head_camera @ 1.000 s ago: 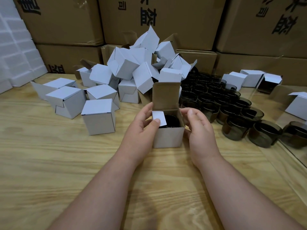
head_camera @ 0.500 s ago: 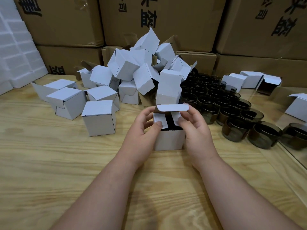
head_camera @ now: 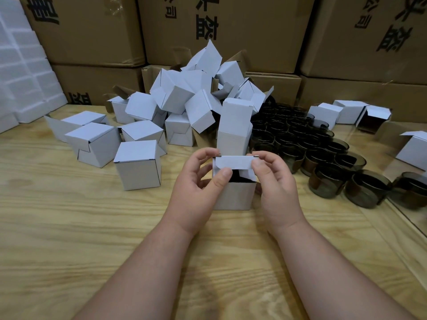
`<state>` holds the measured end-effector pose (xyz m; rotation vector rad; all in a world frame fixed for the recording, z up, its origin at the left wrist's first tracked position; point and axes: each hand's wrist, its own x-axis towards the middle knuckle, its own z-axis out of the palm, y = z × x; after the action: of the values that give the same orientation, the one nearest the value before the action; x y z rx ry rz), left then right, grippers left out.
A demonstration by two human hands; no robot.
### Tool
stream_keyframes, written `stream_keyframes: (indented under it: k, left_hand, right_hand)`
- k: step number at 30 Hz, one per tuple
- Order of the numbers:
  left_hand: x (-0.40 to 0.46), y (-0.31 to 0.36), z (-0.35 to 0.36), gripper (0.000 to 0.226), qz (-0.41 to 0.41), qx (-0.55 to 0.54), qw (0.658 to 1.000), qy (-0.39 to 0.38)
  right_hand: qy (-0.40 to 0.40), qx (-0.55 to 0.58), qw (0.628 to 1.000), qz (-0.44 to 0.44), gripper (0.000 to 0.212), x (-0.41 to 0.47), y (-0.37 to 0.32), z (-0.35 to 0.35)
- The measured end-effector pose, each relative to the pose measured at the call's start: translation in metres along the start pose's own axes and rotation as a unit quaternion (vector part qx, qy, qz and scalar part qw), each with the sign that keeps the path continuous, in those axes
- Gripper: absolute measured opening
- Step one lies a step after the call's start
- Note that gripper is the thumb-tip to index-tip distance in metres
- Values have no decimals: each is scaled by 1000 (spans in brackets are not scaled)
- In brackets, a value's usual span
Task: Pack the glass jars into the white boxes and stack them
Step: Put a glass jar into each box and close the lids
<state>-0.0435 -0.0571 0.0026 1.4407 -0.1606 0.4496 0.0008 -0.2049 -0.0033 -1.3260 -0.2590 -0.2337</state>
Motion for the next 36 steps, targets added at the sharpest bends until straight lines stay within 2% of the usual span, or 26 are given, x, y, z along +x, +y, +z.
stream_keyframes:
  k: [6, 13, 22, 27, 32, 36]
  left_hand:
    - [0, -2, -1, 13, 7, -14, 1000, 24]
    - [1, -2, -2, 18, 13, 13, 1000, 24]
    - [3, -3, -3, 8, 9, 26, 999, 36]
    - [3, -4, -8, 27, 19, 72, 997, 37]
    - [4, -5, -7, 35, 18, 115, 992, 48]
    - [3, -6, -7, 13, 21, 142, 988, 56]
  right_hand:
    - [-25, 7, 1000, -17, 28, 0, 3, -1]
    - [-29, -4, 999, -22, 24, 0, 7, 0]
    - [-13, -43, 999, -20, 24, -2, 6, 1]
    - [-24, -47, 999, -16, 20, -1, 8, -1]
    - [-44, -60, 997, -23, 19, -2, 9, -2]
    - [-64, -92, 993, -31, 10, -4, 6, -3]
